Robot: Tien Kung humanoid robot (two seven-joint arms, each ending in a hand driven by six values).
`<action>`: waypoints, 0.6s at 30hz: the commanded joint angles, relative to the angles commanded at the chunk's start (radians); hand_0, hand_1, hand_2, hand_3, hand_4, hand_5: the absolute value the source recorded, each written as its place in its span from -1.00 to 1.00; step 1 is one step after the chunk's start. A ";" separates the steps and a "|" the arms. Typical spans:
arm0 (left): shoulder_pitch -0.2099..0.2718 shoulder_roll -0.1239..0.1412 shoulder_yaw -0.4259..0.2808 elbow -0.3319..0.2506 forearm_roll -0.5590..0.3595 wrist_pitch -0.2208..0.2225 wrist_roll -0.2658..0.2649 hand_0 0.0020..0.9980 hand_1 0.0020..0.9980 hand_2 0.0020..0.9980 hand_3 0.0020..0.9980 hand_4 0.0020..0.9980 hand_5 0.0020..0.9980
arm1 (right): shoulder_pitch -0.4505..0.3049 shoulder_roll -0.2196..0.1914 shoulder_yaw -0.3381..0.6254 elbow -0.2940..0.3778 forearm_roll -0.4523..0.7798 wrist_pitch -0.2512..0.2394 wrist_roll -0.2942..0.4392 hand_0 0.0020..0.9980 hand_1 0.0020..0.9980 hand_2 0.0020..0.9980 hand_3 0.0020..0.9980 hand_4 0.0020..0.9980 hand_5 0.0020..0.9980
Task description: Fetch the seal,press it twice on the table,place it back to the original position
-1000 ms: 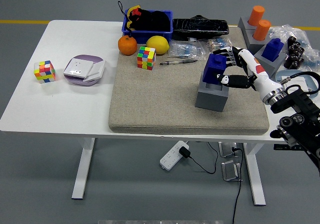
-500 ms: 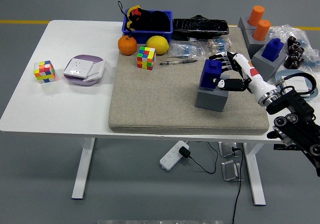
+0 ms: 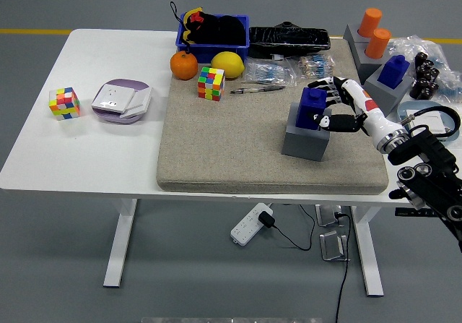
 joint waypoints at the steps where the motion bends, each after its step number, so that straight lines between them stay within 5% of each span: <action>1: 0.000 0.000 0.000 0.000 0.000 0.000 0.000 0.44 0.39 0.37 0.45 0.28 -0.54 | 0.000 0.000 -0.001 -0.002 0.000 0.000 0.000 0.11 -0.12 -0.11 -0.07 0.35 -1.00; 18: -0.003 -0.003 -0.001 0.001 0.000 0.000 0.000 0.44 0.39 0.37 0.45 0.28 -0.54 | 0.019 0.001 -0.030 -0.027 0.009 0.002 0.002 0.12 -0.12 -0.11 -0.07 0.34 -1.00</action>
